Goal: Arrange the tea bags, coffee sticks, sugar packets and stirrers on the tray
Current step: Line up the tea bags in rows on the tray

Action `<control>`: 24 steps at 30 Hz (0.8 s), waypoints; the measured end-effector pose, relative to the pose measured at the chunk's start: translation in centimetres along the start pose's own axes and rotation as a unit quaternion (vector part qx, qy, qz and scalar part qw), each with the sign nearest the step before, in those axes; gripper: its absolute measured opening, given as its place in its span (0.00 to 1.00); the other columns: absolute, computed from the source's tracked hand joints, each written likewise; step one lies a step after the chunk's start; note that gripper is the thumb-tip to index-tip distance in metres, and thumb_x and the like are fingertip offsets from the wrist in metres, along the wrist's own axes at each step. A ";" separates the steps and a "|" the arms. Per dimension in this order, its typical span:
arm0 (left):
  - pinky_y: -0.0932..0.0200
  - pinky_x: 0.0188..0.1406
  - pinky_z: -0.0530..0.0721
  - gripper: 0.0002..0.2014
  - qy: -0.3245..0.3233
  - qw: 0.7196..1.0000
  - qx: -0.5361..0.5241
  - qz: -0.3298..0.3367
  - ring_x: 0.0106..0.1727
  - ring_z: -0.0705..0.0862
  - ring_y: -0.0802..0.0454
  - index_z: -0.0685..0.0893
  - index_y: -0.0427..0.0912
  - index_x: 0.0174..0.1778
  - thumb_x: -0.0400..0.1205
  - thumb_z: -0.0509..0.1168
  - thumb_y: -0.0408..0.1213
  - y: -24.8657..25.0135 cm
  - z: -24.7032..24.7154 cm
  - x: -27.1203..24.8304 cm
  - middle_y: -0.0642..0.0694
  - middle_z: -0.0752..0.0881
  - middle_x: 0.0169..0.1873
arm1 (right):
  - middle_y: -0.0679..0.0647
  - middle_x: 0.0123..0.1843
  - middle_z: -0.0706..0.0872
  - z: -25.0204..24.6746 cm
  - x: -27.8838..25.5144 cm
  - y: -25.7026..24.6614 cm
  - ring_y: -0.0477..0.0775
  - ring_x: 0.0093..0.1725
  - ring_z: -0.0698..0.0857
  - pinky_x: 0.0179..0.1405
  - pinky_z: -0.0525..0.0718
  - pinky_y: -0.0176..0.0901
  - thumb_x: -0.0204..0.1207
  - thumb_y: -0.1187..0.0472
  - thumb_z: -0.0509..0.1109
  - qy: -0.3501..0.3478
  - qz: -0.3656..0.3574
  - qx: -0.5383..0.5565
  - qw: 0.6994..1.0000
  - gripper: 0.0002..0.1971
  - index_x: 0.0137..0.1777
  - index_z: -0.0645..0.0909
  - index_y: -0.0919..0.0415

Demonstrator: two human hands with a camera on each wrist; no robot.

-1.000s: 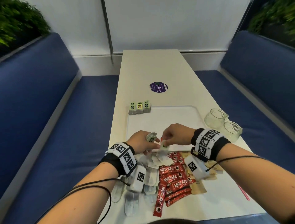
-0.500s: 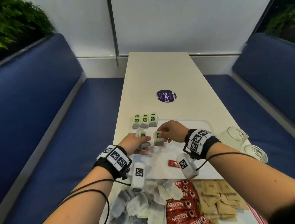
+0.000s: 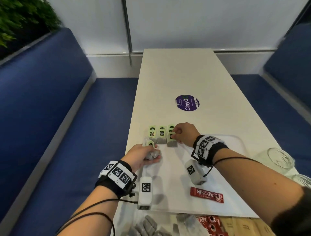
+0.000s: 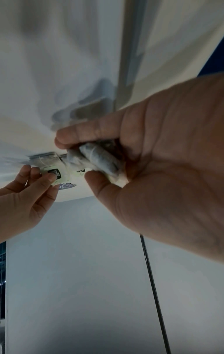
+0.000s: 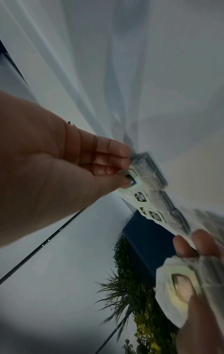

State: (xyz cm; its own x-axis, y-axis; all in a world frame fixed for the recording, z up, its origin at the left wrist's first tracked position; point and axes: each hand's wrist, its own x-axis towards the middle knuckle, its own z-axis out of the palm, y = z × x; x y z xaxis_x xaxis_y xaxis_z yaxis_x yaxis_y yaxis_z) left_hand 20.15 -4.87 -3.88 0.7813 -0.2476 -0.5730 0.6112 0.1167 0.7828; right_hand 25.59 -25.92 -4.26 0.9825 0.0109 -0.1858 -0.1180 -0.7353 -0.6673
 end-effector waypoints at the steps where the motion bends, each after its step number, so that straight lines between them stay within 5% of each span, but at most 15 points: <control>1: 0.47 0.51 0.91 0.08 0.000 1.000 -0.002 0.003 0.58 0.86 0.28 0.79 0.21 0.56 0.83 0.62 0.21 0.0 -0.1 0.2 0.19 0.82 0.54 | 0.52 0.32 0.83 0.1 0.2 0.0 0.53 0.33 0.83 0.39 0.82 0.39 0.72 0.63 0.79 0.000 0.002 0.001 1.000 0.08 0.49 0.86 0.63; 4: 0.46 0.51 0.91 0.12 0.002 1.000 0.003 0.017 0.59 0.87 0.28 0.80 0.20 0.61 0.84 0.64 0.24 -0.1 -0.2 0.3 0.18 0.83 0.59 | 0.51 0.35 0.83 0.3 0.5 0.0 0.47 0.31 0.81 0.33 0.78 0.35 0.71 0.62 0.79 0.004 0.003 0.003 1.000 0.10 0.50 0.86 0.63; 8: 0.54 0.38 0.92 0.10 0.003 0.998 0.047 0.032 0.47 0.91 0.37 0.83 0.26 0.57 0.84 0.67 0.28 0.1 -0.1 0.1 0.24 0.88 0.53 | 0.50 0.48 0.82 0.2 0.2 0.1 0.49 0.44 0.80 0.44 0.74 0.39 0.69 0.59 0.81 0.048 -0.025 -0.004 0.999 0.15 0.54 0.84 0.57; 10: 0.49 0.40 0.93 0.08 0.004 0.997 0.067 0.032 0.46 0.91 0.36 0.84 0.27 0.54 0.83 0.68 0.29 0.1 0.0 0.0 0.26 0.89 0.48 | 0.49 0.47 0.83 0.2 -0.3 -0.3 0.46 0.45 0.81 0.46 0.75 0.39 0.71 0.56 0.79 0.059 -0.044 0.032 0.997 0.12 0.52 0.84 0.55; 16: 0.51 0.39 0.92 0.10 -0.011 0.991 0.124 0.039 0.36 0.91 0.42 0.85 0.28 0.55 0.82 0.70 0.31 0.3 0.7 -0.4 0.34 0.91 0.37 | 0.53 0.43 0.88 0.3 -2.3 -2.8 0.45 0.36 0.84 0.40 0.84 0.40 0.72 0.51 0.79 -0.067 -0.074 0.155 0.983 0.08 0.47 0.88 0.53; 21: 0.56 0.31 0.90 0.11 -0.018 0.990 0.135 0.049 0.34 0.91 0.44 0.84 0.28 0.57 0.82 0.70 0.30 0.6 1.1 -0.7 0.35 0.92 0.40 | 0.47 0.37 0.87 0.8 -2.7 -3.1 0.39 0.32 0.82 0.42 0.83 0.42 0.74 0.60 0.77 -0.102 -0.103 0.098 0.985 0.03 0.46 0.87 0.52; 24: 0.53 0.34 0.91 0.10 -0.022 0.989 0.136 0.053 0.39 0.91 0.40 0.85 0.29 0.56 0.81 0.71 0.30 0.8 1.1 -1.0 0.38 0.92 0.38 | 0.55 0.37 0.88 0.6 -2.9 -3.4 0.48 0.31 0.82 0.36 0.84 0.40 0.76 0.65 0.75 -0.112 -0.096 0.121 0.982 0.05 0.42 0.85 0.55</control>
State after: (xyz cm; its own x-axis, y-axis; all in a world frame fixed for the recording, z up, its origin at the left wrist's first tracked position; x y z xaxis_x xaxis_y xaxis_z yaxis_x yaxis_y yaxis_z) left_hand 19.72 -5.55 -2.47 0.8295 -0.2906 -0.4769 0.4636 -0.1176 0.8782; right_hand 23.05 -23.02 -1.88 0.9372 0.3011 -0.1757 0.0085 -0.5237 -0.8519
